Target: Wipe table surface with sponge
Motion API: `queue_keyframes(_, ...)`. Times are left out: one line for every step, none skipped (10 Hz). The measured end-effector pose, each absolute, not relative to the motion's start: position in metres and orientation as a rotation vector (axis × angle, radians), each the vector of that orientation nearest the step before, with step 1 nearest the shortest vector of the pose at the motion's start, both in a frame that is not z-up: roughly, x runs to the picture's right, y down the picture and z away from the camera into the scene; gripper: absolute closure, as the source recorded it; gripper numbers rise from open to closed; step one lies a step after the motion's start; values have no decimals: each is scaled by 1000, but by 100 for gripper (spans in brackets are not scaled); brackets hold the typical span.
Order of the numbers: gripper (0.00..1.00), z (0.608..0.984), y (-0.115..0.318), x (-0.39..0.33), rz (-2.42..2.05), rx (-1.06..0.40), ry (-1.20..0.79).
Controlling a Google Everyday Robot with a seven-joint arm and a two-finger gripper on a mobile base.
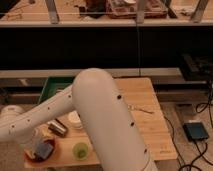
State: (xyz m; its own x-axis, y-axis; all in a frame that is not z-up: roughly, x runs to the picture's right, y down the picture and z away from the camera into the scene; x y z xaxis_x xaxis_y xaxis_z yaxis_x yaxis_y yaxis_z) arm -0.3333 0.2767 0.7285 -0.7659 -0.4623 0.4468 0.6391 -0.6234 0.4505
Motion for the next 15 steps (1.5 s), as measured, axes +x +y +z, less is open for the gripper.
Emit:
queue_keyframes(45,729,278,-334,-2350,-386,-806)
queue_keyframes(45,731,279,-334,-2350,-388,-810)
queue_keyframes(45,732,280,-334,-2349,-390,-812)
queue_keyframes(45,733,281,-333,-2347,-393,-814)
queue_keyframes(45,734,282,-333,-2346,-392,-815)
queue_keyframes(45,734,281,-332,-2347,-388,-813)
queue_keyframes(45,732,279,-332,-2350,-379,-805)
queue_keyframes(45,729,274,-333,-2350,-366,-791)
queue_keyframes(48,726,270,-333,-2349,-358,-785)
queue_keyframes(55,726,268,-332,-2346,-354,-783)
queue_keyframes(63,726,267,-330,-2337,-342,-788)
queue_keyframes(66,725,264,-324,-2317,-307,-798)
queue_keyframes(66,724,261,-316,-2301,-282,-801)
queue_keyframes(66,720,254,-303,-2277,-237,-803)
queue_keyframes(66,715,245,-287,-2256,-208,-792)
